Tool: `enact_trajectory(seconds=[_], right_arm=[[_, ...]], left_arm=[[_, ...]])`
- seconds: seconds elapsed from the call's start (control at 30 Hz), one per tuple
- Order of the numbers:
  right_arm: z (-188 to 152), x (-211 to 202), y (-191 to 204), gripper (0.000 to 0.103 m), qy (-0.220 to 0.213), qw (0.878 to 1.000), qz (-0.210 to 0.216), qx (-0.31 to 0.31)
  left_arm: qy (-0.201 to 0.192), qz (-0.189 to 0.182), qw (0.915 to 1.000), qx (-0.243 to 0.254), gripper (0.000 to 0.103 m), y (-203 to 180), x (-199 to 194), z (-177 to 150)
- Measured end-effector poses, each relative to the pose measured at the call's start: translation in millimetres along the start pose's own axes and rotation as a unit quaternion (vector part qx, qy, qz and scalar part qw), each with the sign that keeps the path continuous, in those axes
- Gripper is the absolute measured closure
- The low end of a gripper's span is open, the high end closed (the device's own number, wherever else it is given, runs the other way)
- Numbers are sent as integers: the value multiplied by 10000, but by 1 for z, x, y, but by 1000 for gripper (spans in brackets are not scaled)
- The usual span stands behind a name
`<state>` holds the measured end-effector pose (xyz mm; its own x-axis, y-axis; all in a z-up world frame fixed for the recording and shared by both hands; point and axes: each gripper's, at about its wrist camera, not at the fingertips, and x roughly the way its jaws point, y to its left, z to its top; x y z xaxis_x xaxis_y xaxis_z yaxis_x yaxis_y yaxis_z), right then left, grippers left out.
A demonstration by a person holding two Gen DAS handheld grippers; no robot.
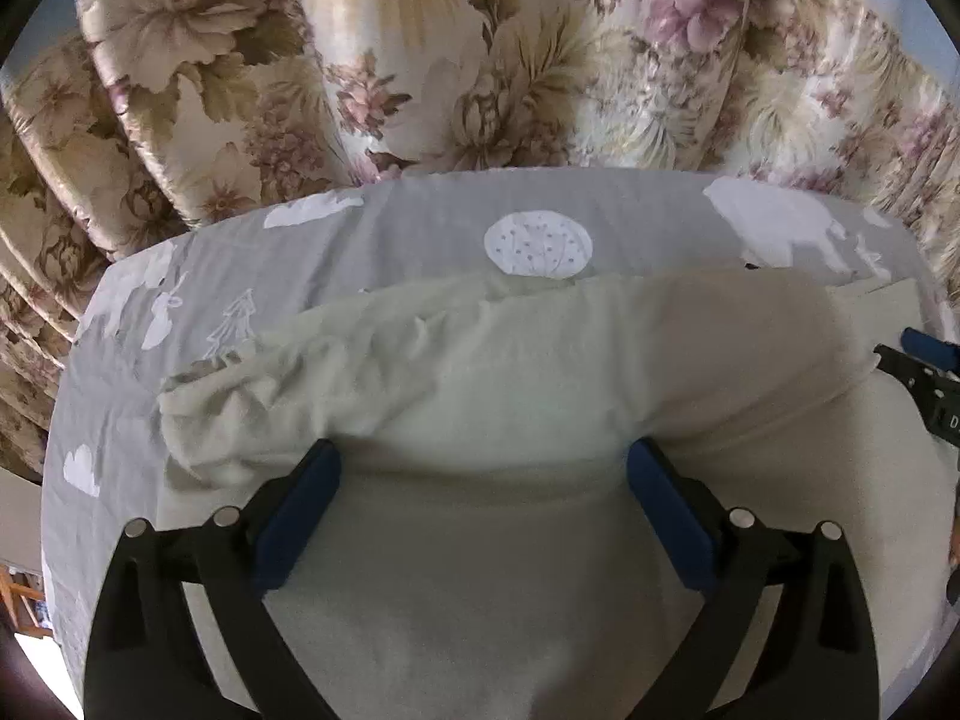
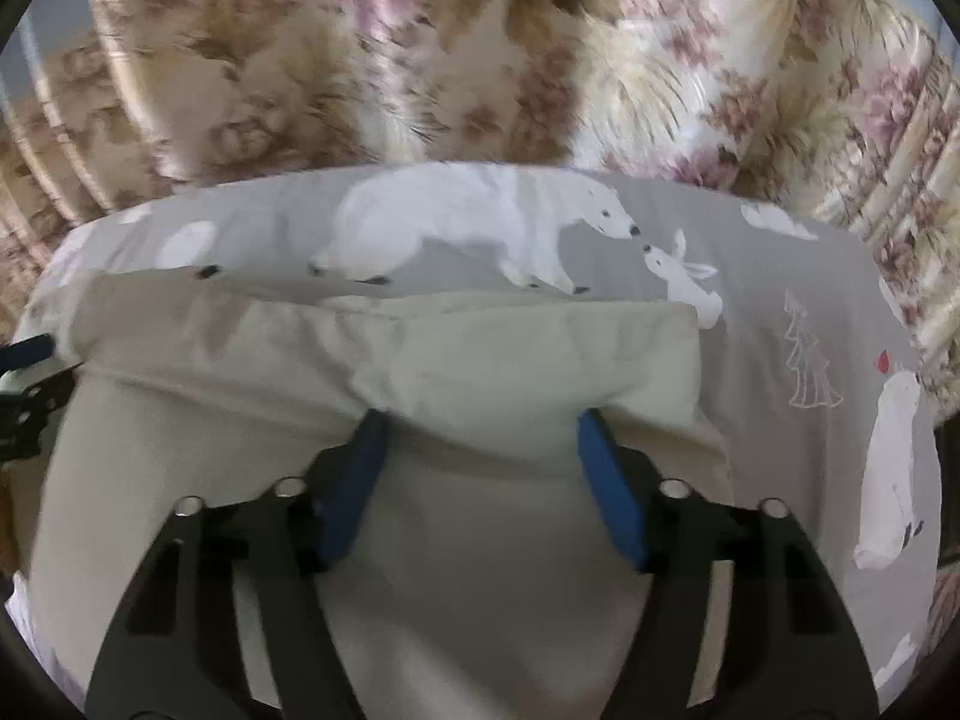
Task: Fold large clothes
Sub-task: 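Lift the hem with both grippers and fold it over the jacket body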
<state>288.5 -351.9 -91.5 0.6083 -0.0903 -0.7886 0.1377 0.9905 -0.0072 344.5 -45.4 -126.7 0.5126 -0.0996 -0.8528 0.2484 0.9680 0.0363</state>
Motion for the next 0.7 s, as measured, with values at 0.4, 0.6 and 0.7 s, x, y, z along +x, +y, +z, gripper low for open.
enact_trajectory(seconds=[0.4, 0.6, 0.7], right_arm=[[-52, -85, 43, 42, -592, 9945, 866, -25], [-76, -57, 72, 41, -297, 9971, 559, -421], [-79, -45, 78, 40, -387, 9968, 257, -644]], left_arm=[[-186, -857, 9961, -38, 6, -2, -65, -47], [-88, -209, 9990, 380, 5, -21, -46, -65], [-143, 28, 9984, 547, 2, -24, -35, -68]])
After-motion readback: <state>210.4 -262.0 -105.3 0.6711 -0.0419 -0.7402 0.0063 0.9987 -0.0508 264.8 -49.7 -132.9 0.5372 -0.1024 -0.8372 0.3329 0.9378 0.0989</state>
